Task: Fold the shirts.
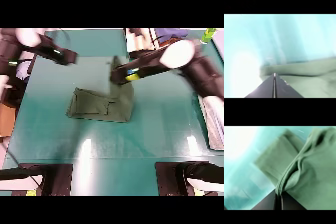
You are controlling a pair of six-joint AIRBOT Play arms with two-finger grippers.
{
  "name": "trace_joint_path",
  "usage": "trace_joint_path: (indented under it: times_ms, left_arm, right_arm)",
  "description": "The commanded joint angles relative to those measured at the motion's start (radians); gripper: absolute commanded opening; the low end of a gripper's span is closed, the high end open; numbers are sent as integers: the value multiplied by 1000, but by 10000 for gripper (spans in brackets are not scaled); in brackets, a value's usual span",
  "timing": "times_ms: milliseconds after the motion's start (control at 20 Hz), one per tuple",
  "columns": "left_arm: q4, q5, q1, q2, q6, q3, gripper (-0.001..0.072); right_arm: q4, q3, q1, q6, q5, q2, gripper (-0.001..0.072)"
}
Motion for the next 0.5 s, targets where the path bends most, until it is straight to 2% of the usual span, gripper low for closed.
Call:
trace_joint_path:
  times_ms: [0, 100, 200, 250, 450]
  left_arm:
    - [77, -34, 136, 150, 14, 6, 36]
    - [77, -35, 162, 193, 14, 6, 36]
    - [77, -41, 168, 208, 15, 6, 36]
    - [77, -53, 168, 207, 14, 5, 36]
    - [74, -80, 167, 206, 22, 5, 36]
  right_arm:
    - [11, 3, 150, 22, -326, -172, 18]
    - [70, 3, 193, 0, -441, -275, 32]
    - [134, 4, 214, -52, -517, -352, 322]
    - [156, 3, 215, -53, -516, -367, 410]
    - [59, -13, 125, -41, -294, -285, 411]
